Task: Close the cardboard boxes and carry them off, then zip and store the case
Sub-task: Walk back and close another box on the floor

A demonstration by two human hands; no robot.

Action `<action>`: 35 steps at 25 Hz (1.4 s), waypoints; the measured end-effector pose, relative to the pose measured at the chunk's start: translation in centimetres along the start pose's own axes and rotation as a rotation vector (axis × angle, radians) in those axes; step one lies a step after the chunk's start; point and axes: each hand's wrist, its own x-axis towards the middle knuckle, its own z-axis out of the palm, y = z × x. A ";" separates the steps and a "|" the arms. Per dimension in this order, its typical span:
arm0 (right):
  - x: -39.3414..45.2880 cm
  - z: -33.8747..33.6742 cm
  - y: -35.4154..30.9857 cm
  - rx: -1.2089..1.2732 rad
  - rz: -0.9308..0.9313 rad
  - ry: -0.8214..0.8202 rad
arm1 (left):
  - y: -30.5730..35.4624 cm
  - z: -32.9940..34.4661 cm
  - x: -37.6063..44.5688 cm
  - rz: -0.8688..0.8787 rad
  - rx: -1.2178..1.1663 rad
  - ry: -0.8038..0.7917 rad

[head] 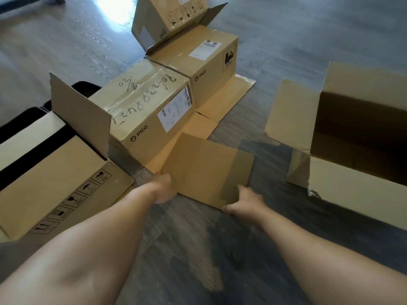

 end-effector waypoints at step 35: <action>-6.5 -14.2 -8.3 0.212 -0.552 0.516 | 2.5 -13.9 -13.4 0.158 -0.294 1.061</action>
